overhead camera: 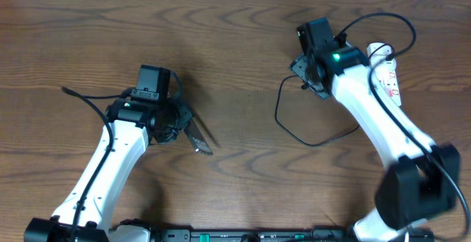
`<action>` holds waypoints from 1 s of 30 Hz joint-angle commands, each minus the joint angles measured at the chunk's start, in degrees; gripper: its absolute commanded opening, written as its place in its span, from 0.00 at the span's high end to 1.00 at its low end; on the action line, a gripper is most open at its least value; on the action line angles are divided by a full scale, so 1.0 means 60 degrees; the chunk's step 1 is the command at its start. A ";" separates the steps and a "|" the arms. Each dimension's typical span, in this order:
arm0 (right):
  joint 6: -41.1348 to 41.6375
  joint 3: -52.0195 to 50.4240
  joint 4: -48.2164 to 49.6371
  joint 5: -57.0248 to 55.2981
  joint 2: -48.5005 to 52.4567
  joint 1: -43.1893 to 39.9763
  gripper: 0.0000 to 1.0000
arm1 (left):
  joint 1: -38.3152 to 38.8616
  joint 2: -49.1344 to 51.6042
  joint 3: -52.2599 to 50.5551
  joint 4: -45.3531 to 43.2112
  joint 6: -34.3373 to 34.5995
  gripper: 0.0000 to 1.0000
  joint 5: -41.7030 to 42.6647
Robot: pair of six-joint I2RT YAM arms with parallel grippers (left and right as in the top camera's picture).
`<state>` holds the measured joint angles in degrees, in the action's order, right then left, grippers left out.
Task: Plug charger to phone and switch on socket
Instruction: 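Grasp the black cable near its USB-C plug with the right gripper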
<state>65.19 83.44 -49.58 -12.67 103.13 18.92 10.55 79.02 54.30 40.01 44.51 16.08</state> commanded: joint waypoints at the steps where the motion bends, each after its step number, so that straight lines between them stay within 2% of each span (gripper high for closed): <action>1: 0.1705 0.0634 -0.0095 -0.0375 0.1038 -0.0521 0.30 | -0.0022 -0.0026 0.0047 -0.0029 -0.0160 0.93 0.0219; 5: 0.2204 0.0699 -0.0025 -0.0295 0.1982 -0.1180 0.37 | -0.0022 -0.0026 0.0047 -0.0033 -0.0160 0.93 0.0215; 11: 0.1985 0.0699 0.0761 0.0047 0.2798 -0.1869 0.36 | -0.0022 -0.0026 0.0047 -0.0033 -0.0160 0.92 0.0215; 19: 0.1989 0.0699 0.1515 -0.0186 0.3180 -0.2047 0.37 | -0.0022 -0.0026 0.0047 -0.0033 -0.0160 0.93 0.0211; 21: 0.1985 0.0699 0.1432 -0.0805 0.3253 -0.2036 0.45 | -0.0022 -0.0026 0.0047 -0.0033 -0.0164 0.92 0.0211; 23: 0.1978 0.0699 0.1402 -0.0984 0.3308 -0.2029 0.48 | -0.0022 -0.0026 0.0047 -0.0033 -0.0164 0.93 0.0211; 24: 0.1978 0.0699 0.1406 -0.1005 0.3355 -0.2025 0.57 | -0.0022 -0.0026 0.0047 -0.0033 -0.0164 0.93 0.0208; 27: 0.1821 0.0699 0.1410 -0.1009 0.3446 -0.1960 0.73 | -0.0022 -0.0026 0.0047 -0.0044 -0.0164 0.93 0.0208; 30: 0.1592 0.0699 0.1453 -0.1013 0.3603 -0.1840 0.75 | -0.0022 -0.0026 0.0047 -0.0044 -0.0164 0.93 0.0208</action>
<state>76.31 86.56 -40.88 -16.60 122.87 7.03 10.55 79.02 54.30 39.94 44.51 16.43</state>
